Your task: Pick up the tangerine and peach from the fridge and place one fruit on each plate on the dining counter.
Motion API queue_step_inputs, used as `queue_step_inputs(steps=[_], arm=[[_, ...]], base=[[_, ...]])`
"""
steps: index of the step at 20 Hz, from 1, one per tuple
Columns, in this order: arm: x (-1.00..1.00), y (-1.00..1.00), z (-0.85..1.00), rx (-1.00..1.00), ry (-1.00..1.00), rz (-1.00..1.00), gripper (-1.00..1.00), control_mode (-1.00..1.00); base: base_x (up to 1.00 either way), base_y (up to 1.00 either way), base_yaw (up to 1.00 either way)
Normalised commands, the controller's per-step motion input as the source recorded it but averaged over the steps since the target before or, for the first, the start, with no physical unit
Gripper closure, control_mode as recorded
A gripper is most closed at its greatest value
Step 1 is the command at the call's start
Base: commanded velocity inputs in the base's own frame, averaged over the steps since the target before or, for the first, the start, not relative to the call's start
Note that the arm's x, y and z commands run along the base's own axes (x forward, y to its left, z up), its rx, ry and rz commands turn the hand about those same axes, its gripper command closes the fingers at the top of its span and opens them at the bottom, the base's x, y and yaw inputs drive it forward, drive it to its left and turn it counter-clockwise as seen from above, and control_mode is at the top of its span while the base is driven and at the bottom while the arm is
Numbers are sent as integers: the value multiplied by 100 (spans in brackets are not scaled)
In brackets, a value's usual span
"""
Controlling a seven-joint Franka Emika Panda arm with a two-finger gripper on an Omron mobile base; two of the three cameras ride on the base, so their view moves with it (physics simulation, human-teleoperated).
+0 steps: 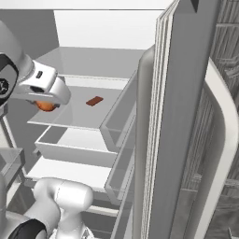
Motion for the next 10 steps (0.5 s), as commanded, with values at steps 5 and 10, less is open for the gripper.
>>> queue_step_inputs(steps=[5, 10], arm=[[0, 0, -50, 3, 10, 0, 100, -100], [0, 0, -9, 0, 2, 0, 100, -100]], base=[[0, 0, 0], [0, 0, 0]])
